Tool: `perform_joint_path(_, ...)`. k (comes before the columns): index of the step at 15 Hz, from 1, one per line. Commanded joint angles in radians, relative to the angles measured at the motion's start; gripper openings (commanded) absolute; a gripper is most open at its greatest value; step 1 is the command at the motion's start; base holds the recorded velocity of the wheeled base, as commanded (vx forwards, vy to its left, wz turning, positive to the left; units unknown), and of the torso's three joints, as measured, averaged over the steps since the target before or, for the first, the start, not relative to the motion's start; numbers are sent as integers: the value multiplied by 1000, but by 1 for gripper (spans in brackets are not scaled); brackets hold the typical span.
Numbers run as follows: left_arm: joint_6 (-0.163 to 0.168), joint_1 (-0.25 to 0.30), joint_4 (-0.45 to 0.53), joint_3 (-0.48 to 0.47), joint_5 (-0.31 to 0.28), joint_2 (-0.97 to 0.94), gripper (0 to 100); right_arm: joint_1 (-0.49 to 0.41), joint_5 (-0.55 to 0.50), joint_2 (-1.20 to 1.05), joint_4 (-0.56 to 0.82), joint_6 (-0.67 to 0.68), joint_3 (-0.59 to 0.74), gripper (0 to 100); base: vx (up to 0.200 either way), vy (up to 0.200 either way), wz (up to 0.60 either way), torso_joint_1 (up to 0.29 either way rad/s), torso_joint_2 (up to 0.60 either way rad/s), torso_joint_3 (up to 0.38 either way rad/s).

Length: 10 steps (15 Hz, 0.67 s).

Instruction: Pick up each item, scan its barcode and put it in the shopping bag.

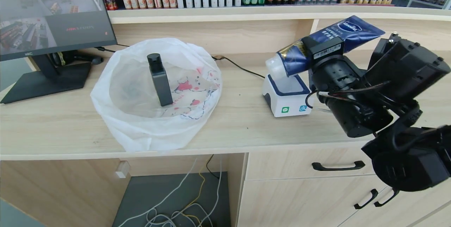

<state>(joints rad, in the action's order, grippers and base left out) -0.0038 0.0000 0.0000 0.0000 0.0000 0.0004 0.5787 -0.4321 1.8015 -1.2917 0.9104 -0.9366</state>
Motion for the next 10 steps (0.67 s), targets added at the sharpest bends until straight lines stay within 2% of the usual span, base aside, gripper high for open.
perform_joint_path(1, -1, 0, 0, 0, 0, 0, 100, -50, -4, 79, 2, 36, -39, 0, 0, 0, 0, 0, 0, 0)
perform_joint_path(10, -1, 0, 0, 0, 0, 0, 100, -66, 0, 139, 2, 93, -59, 0, 0, 0, 0, 0, 0, 0)
